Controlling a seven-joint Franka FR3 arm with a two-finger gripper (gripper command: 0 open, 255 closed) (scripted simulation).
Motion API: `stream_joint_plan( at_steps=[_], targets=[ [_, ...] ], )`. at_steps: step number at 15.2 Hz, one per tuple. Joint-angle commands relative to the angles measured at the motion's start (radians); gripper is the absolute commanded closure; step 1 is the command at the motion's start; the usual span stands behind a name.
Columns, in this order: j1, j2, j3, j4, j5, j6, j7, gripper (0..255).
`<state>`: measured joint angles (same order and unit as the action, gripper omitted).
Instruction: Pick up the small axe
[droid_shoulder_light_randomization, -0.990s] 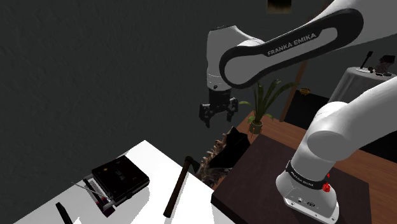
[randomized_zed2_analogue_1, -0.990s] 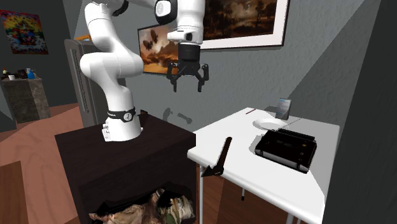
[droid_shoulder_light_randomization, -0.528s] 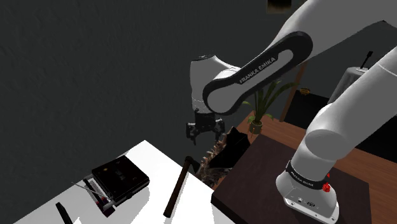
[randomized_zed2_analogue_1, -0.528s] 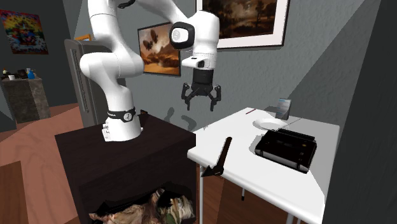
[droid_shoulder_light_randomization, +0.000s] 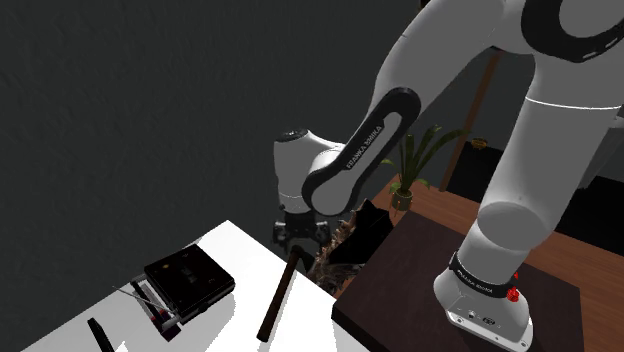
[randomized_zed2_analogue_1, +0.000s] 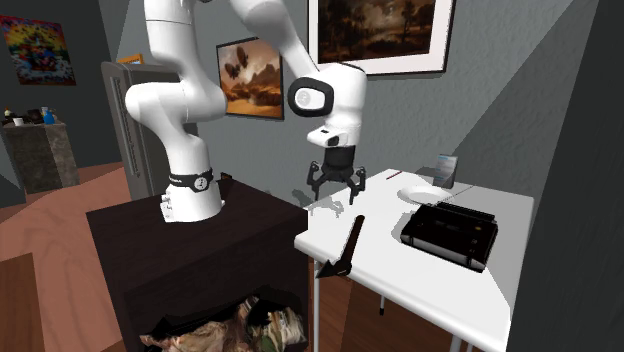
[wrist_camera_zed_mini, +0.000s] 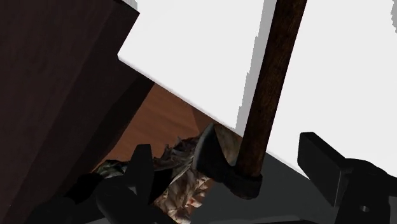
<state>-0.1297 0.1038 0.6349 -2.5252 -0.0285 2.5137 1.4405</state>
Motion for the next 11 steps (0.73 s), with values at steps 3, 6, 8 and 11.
stream_joint_plan(
  at_steps=[3, 6, 8, 11],
  targets=[
    [0.071, 0.204, -0.077, 0.092, -0.165, 0.075, 0.238, 0],
    [0.149, 0.337, -0.155, 0.176, -0.232, 0.114, 0.366, 0],
    [0.183, 0.393, -0.187, 0.217, -0.249, 0.129, 0.412, 0],
    [0.205, 0.433, -0.215, 0.229, -0.273, 0.158, 0.427, 0]
  ],
)
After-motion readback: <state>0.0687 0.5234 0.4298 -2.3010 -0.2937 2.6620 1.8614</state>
